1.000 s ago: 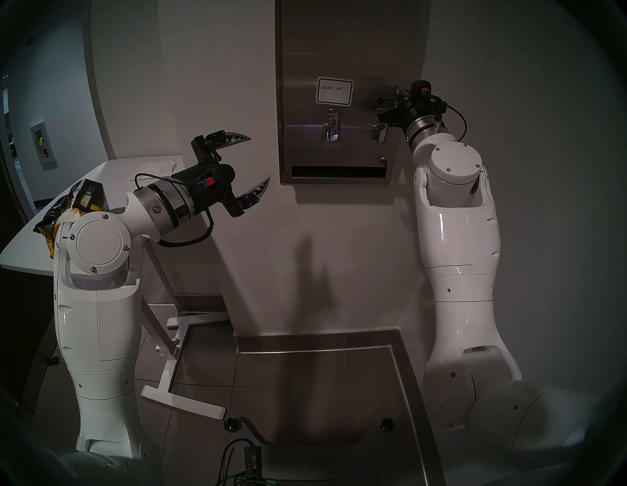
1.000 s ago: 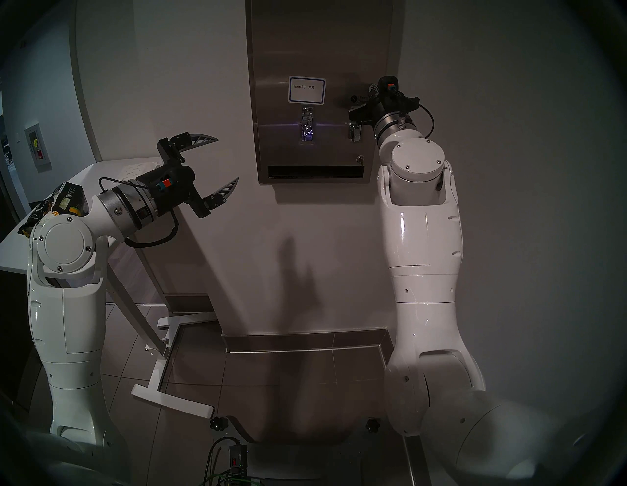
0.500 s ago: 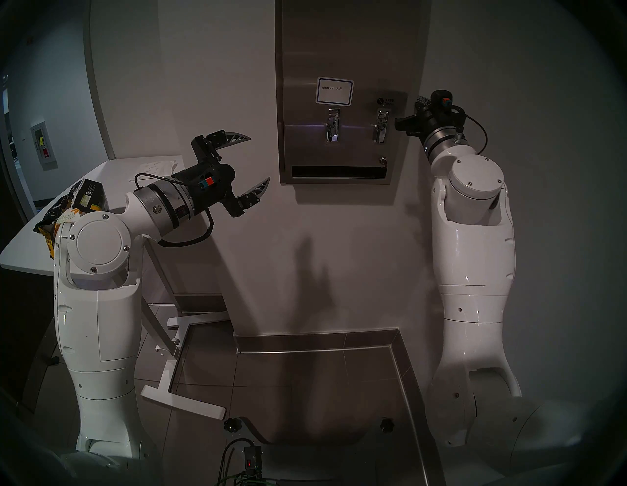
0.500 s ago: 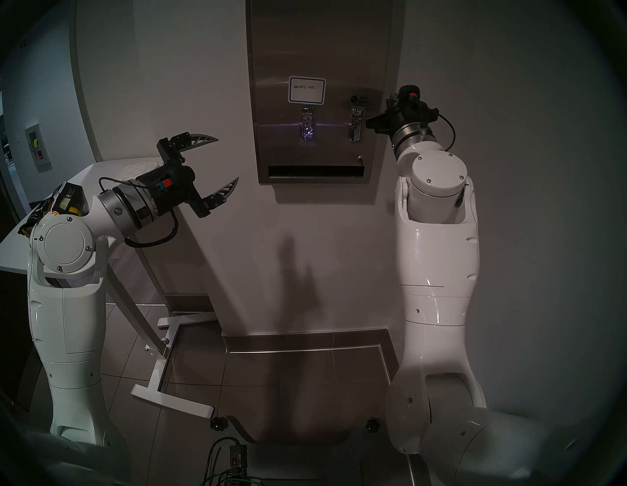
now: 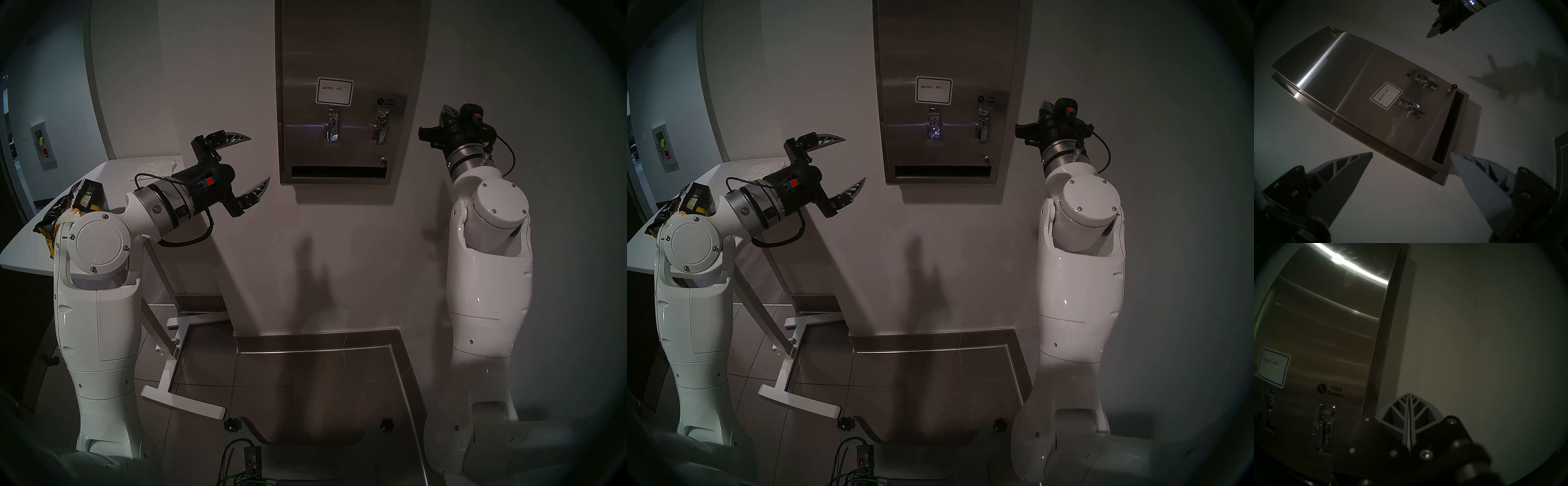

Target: Open the dispenser door, put the pads inside, close the door

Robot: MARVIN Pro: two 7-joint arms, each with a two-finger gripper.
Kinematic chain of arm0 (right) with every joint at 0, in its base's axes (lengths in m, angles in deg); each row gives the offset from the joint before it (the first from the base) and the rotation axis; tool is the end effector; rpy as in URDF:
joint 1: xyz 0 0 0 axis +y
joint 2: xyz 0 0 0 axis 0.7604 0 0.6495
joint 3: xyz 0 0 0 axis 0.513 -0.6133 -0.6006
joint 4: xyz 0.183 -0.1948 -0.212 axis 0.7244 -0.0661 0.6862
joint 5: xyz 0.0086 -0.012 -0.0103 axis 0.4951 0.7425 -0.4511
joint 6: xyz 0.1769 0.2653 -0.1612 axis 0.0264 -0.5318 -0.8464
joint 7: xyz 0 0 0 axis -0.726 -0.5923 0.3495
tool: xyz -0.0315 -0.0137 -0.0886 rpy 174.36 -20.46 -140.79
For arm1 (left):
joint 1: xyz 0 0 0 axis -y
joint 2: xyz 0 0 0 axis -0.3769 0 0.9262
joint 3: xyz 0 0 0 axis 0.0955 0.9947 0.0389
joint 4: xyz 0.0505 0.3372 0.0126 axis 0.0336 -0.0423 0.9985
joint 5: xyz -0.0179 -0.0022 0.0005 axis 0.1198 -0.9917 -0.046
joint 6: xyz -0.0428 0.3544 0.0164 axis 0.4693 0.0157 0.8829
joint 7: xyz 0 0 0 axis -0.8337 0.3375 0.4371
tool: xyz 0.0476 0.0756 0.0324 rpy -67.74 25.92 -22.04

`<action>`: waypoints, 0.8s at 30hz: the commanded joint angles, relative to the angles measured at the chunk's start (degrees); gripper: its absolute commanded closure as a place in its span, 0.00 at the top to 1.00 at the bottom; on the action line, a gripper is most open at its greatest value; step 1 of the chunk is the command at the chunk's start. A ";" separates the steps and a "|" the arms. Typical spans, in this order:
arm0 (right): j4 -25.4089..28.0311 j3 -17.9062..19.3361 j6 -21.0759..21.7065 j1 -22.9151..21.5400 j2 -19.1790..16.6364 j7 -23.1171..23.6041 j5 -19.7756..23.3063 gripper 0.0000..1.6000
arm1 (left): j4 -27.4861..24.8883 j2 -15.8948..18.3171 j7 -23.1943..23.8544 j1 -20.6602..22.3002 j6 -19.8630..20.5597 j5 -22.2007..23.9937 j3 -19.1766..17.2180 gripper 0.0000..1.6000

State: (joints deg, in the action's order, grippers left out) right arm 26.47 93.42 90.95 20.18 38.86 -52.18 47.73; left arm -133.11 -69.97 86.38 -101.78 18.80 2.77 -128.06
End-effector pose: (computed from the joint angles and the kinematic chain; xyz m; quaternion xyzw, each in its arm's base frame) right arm 0.4929 -0.0546 -0.0472 0.5452 0.0102 0.8332 0.0921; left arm 0.4216 0.0631 -0.0790 -0.4357 0.5130 -0.7217 0.1617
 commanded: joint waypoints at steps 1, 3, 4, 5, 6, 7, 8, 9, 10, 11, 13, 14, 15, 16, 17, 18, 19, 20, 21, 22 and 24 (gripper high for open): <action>4.14 0.48 -0.74 6.43 2.16 -1.33 0.31 0.00 | -0.37 -0.06 -0.24 0.71 0.07 0.10 -0.10 1.00; 4.79 0.68 -1.08 7.56 2.70 -1.79 0.50 0.00 | -0.37 -0.06 -0.24 0.71 0.07 0.10 -0.10 1.00; 5.06 0.73 -1.28 8.08 2.87 -1.97 0.64 0.00 | -0.37 -0.06 -0.24 0.71 0.08 0.10 -0.10 1.00; 5.28 0.70 -1.52 8.53 2.88 -2.17 0.79 0.00 | -0.37 -0.06 -0.24 0.71 0.08 0.10 -0.10 1.00; 5.47 0.58 -1.60 8.86 2.69 -2.40 1.06 0.00 | -0.37 -0.06 -0.24 0.71 0.08 0.10 -0.10 1.00; 5.68 0.47 -1.83 9.20 2.82 -3.39 1.56 0.00 | -0.37 -0.06 -0.24 0.71 0.08 0.10 -0.10 1.00; 5.86 0.51 -2.00 9.46 2.99 -3.44 1.62 0.00 | -0.37 -0.06 -0.24 0.72 0.09 0.10 -0.10 1.00; 5.99 0.50 -2.33 9.70 3.10 -3.64 1.46 0.00 | -0.37 -0.06 -0.24 0.72 0.09 0.10 -0.10 1.00; 6.07 0.38 -2.42 9.87 2.96 -3.99 1.59 0.00 | -0.37 -0.06 -0.24 0.72 0.09 0.10 -0.10 1.00; 6.13 0.42 -2.86 10.07 3.21 -4.24 1.54 0.00 | -0.37 -0.06 -0.24 0.72 0.09 0.10 -0.10 1.00; 6.13 0.34 -3.37 10.30 3.28 -4.81 1.72 0.00 | -0.37 -0.06 -0.24 0.72 0.09 0.10 -0.10 1.00; 6.13 0.34 -3.47 10.33 3.39 -4.83 1.64 0.00 | -0.37 -0.06 -0.24 0.72 0.09 0.10 -0.10 1.00; 6.12 0.33 -3.56 10.36 3.43 -4.88 1.63 0.00 | -0.37 -0.07 -0.24 0.72 0.09 0.10 -0.10 1.00; 6.11 0.36 -3.64 10.37 3.57 -4.84 1.52 0.00 | -0.37 -0.07 -0.24 0.72 0.09 0.10 -0.10 1.00; 6.11 0.36 -3.67 10.38 3.58 -4.86 1.52 0.00 | -0.37 -0.07 -0.24 0.72 0.09 0.10 -0.10 1.00; 6.10 0.32 -3.71 10.41 3.54 -4.93 1.55 0.00 | -0.37 -0.07 -0.24 0.72 0.09 0.10 -0.10 1.00; 6.10 0.30 -3.74 10.42 3.52 -4.97 1.57 0.00 | -0.37 -0.07 -0.24 0.72 0.09 0.10 -0.10 1.00; 6.10 0.28 -3.76 10.43 3.51 -5.01 1.58 0.00 | -0.37 -0.06 -0.24 0.72 0.09 0.10 -0.10 1.00; 6.09 0.26 -3.79 10.45 3.48 -5.07 1.61 0.00 | -0.37 -0.06 -0.24 0.72 0.09 0.10 -0.10 1.00; 6.09 0.24 -3.80 10.46 3.46 -5.09 1.62 0.00 | -0.37 -0.06 -0.24 0.72 0.09 0.10 -0.10 1.00; 6.09 0.22 -3.84 10.48 3.43 -5.16 1.65 0.00 | -0.37 -0.06 -0.24 0.72 0.09 0.10 -0.10 1.00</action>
State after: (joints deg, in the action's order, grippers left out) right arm 31.45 93.74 87.82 31.01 42.46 -57.10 49.72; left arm -133.10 -69.97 86.38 -101.78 18.80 2.77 -128.07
